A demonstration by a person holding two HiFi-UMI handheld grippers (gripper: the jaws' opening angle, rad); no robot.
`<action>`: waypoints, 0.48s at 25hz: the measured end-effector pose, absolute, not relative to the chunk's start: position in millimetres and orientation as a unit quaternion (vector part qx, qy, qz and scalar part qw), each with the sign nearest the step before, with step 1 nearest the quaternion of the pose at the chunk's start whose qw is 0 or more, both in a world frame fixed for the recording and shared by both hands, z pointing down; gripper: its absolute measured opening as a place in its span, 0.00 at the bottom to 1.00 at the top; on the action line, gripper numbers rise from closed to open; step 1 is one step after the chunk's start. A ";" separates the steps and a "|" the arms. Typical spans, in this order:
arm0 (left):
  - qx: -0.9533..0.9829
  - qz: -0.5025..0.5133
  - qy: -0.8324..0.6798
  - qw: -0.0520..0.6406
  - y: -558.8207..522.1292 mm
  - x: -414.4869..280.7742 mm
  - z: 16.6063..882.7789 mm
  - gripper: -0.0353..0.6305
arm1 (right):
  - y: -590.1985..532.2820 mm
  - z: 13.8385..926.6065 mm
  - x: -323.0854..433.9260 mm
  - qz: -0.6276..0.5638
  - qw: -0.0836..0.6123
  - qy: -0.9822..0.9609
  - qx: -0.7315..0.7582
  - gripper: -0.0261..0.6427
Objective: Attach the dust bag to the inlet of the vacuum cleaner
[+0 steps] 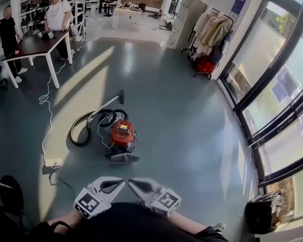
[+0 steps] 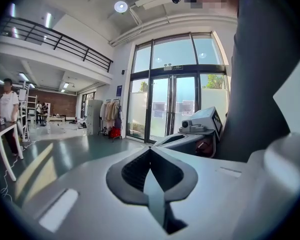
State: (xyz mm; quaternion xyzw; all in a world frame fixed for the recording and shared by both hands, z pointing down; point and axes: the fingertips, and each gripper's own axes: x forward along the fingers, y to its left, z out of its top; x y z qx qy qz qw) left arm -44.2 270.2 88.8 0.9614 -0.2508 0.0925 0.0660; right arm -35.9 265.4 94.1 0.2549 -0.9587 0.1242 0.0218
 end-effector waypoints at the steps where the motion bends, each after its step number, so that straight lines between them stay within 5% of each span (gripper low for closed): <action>1: 0.961 0.092 -0.251 0.067 270.6 -44.0 88.1 0.08 | 265.7 94.2 -35.5 0.125 0.022 -0.959 0.254 0.03; 12: 0.959 0.093 -0.257 0.072 268.4 -38.6 90.1 0.08 | 262.9 98.5 -22.9 0.125 0.023 -0.955 0.267 0.03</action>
